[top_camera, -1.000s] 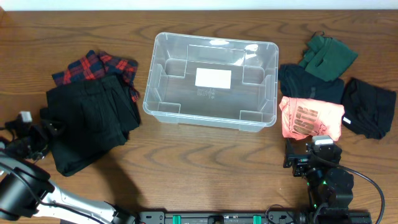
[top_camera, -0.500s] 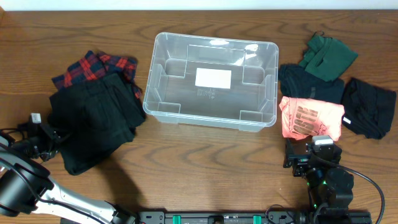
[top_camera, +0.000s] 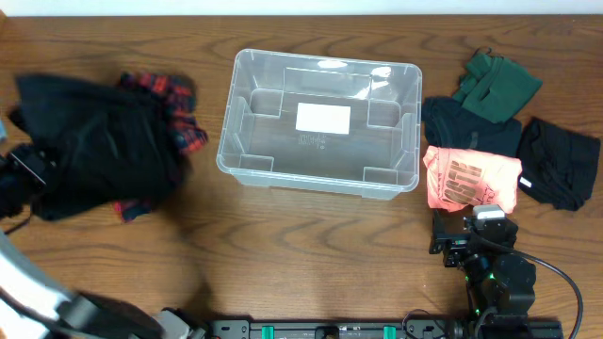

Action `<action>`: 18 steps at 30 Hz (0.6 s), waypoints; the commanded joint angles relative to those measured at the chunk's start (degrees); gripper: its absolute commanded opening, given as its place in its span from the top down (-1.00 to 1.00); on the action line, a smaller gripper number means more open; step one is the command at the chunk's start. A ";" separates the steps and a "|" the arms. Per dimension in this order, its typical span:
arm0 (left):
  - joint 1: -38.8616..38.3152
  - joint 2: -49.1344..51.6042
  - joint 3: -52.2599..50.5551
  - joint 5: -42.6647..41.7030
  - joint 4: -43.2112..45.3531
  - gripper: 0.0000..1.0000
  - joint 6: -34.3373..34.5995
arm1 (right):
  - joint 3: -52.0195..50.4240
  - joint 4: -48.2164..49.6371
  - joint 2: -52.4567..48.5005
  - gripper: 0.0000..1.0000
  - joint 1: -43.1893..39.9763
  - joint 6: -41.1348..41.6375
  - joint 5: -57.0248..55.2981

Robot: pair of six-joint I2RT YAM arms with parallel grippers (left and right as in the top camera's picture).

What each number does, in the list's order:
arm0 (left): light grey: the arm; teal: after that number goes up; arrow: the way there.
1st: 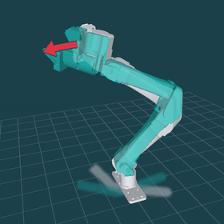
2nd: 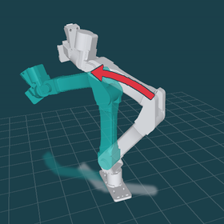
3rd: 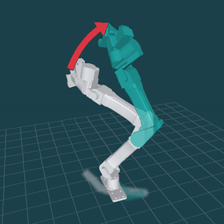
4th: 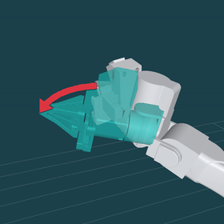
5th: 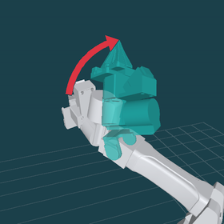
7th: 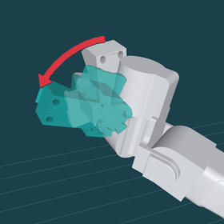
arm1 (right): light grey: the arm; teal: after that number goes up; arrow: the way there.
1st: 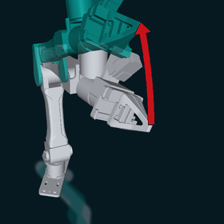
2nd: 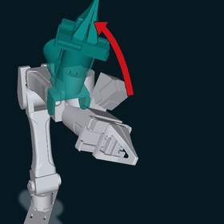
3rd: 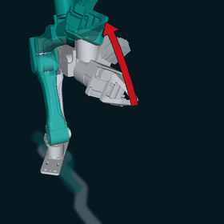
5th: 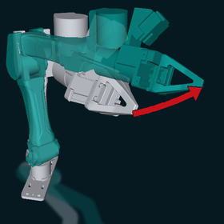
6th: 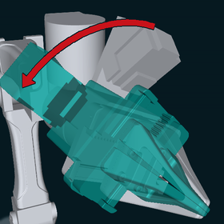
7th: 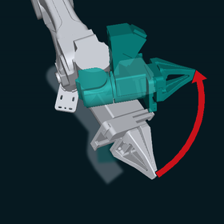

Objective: Pack container
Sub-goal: 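Lift the black pants with the left gripper and lower into bin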

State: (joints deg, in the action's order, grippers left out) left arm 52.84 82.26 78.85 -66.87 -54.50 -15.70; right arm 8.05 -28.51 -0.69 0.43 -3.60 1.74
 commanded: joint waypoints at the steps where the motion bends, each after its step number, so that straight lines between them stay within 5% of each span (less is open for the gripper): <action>1: -5.22 -5.81 1.75 -10.40 5.73 0.88 12.17 | -0.15 0.00 0.31 -0.99 -0.46 -0.11 0.22; 10: -24.39 -9.22 1.75 -5.95 31.08 0.88 34.42 | -0.15 0.00 0.31 -0.98 -0.46 -0.11 0.22; 18: -50.25 -6.25 1.73 11.82 44.70 0.88 41.11 | -0.15 0.00 0.31 -0.98 -0.46 -0.11 0.22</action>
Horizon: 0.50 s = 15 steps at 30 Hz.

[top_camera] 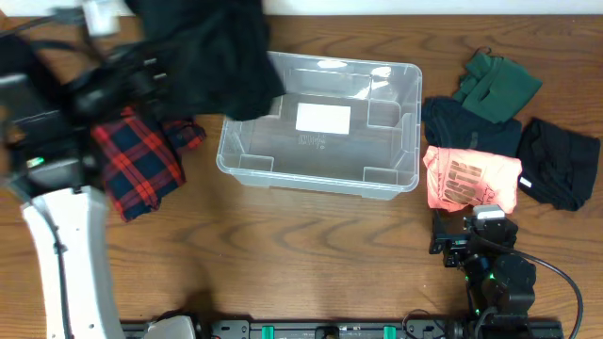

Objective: Pack container
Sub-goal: 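Lift the black pants with the left gripper and lower into bin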

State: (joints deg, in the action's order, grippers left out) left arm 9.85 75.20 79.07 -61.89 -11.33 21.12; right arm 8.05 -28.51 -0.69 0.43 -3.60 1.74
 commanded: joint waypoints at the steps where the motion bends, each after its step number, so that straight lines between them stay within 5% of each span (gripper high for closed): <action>1: -9.53 1.57 1.51 8.39 1.36 0.88 4.28 | -0.15 0.00 0.31 -0.99 -0.46 -0.11 0.22; 8: -22.80 12.28 1.42 14.58 1.38 0.88 4.28 | -0.15 0.00 0.31 -0.98 -0.46 -0.11 0.22; 15: -25.68 24.04 1.42 15.23 1.55 0.88 4.55 | -0.15 0.00 0.31 -0.99 -0.46 -0.11 0.22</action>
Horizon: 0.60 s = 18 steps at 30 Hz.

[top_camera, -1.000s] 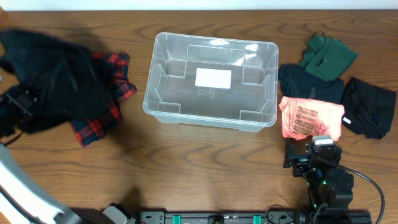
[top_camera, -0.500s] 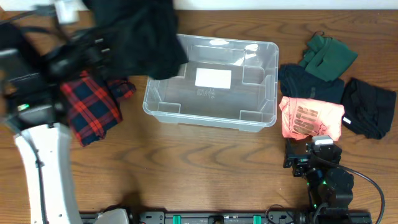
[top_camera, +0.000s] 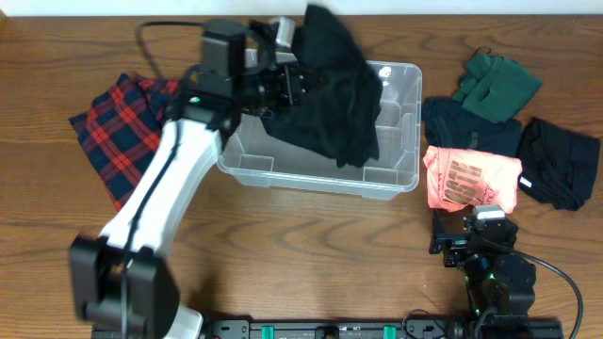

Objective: Pack container
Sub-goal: 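Lift the black pants with the left gripper and lower into bin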

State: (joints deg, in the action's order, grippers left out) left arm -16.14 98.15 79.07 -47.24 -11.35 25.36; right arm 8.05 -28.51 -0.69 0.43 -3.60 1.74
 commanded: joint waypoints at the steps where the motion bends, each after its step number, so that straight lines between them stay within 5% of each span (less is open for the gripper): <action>1: 0.31 2.43 1.40 0.66 1.38 0.88 0.26 | -0.15 0.00 0.31 -0.99 -0.46 -0.11 0.22; 12: 0.44 6.88 1.38 16.87 -12.87 0.88 -3.69 | -0.15 0.00 0.31 -0.98 -0.46 -0.11 0.22; 18: 1.77 5.49 1.44 17.88 -13.44 0.32 -3.65 | -0.15 0.00 0.31 -0.98 -0.46 -0.11 0.22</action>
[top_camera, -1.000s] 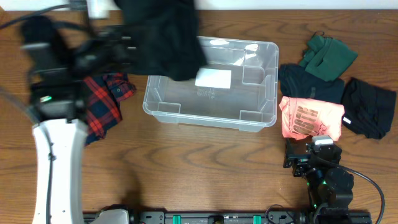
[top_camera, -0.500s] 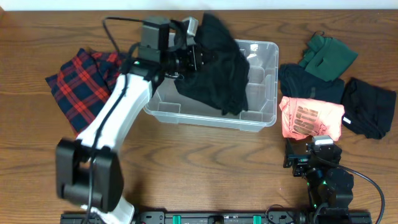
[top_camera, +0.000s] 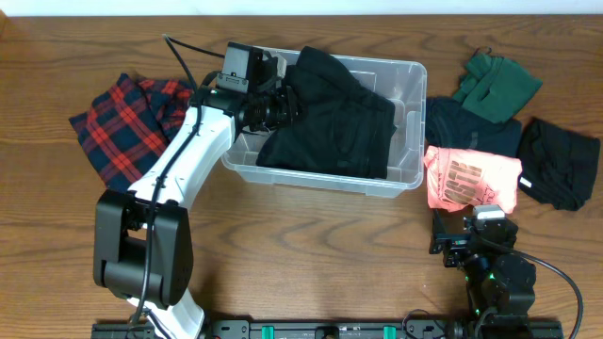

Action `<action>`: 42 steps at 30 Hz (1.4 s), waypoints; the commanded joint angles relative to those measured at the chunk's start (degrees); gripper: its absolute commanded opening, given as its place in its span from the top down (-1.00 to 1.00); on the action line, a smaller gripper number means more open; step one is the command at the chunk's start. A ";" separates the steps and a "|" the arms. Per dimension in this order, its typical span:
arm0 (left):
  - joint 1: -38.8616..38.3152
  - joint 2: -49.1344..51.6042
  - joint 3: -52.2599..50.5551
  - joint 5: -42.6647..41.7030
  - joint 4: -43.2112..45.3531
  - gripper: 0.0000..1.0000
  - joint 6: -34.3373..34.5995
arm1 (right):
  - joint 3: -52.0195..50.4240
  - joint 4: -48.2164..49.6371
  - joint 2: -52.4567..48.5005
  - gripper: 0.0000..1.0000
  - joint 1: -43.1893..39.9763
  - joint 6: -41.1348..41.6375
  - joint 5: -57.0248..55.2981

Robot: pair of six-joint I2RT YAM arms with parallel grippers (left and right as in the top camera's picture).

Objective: Pack container
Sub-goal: 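Lift the black pants with the left gripper and lower into bin, then open the left gripper and withdraw it toward the plaid shirt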

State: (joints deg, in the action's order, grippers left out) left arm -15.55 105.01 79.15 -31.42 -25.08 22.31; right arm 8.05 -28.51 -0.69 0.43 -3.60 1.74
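Observation:
The clear plastic container (top_camera: 318, 176) stands at the table's middle back. A black garment (top_camera: 344, 127) lies spread inside it and fills most of the bin. My left gripper (top_camera: 281, 105) reaches over the container's left wall and sits at the garment's left edge, shut on the cloth; its dark fingers blend into the fabric. My right gripper (top_camera: 466, 235) rests low at the front right, just below a pink shirt (top_camera: 471, 179), with nothing in it. Its jaws are too dark to read.
A red plaid garment (top_camera: 122, 132) lies left of the container. Right of the container are a green garment (top_camera: 497, 85), a dark garment (top_camera: 466, 127) and another black garment (top_camera: 561, 162). The left arm stretches from the front left across to the bin.
The black garment hung from my left gripper above the container's middle; now it lies down inside the bin, and the gripper is lower at the left wall. The right arm is unchanged.
My left gripper first held the black garment over the plaid one at the far left. Then the garment was raised near the container's back left corner, then over the bin's middle. Now it lies in the container.

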 commanded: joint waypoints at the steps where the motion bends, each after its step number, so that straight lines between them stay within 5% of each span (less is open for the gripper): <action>1: 1.64 -2.21 1.40 1.40 0.28 0.24 -0.59 | -0.15 0.00 0.31 -0.99 -0.46 -0.11 0.22; 5: 4.61 -7.37 1.44 -2.32 0.24 0.06 -0.61 | -0.15 0.00 0.31 -0.99 -0.46 -0.11 0.22; 13: 18.03 -18.78 1.44 -2.40 -4.48 0.01 -3.08 | -0.15 0.00 0.31 -0.99 -0.46 -0.11 0.22; 21: 33.05 -19.45 1.44 1.18 -11.67 -0.15 -7.32 | -0.15 0.00 0.31 -0.99 -0.46 -0.11 0.22; 24: 39.52 -18.34 1.31 6.43 -14.45 -0.38 -7.32 | -0.15 0.00 0.31 -0.99 -0.46 -0.11 0.22; 33: 56.63 -7.58 1.16 10.01 -20.04 -0.43 -9.55 | -0.15 0.00 0.31 -0.99 -0.46 -0.11 0.22; 42: 60.76 8.74 0.96 -1.44 -19.52 -0.43 -19.63 | -0.15 0.00 0.31 -0.99 -0.46 -0.11 0.22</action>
State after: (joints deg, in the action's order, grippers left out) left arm 44.21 111.07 80.25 -28.16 -44.82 7.46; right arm 8.05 -28.51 -0.69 0.43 -3.60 1.72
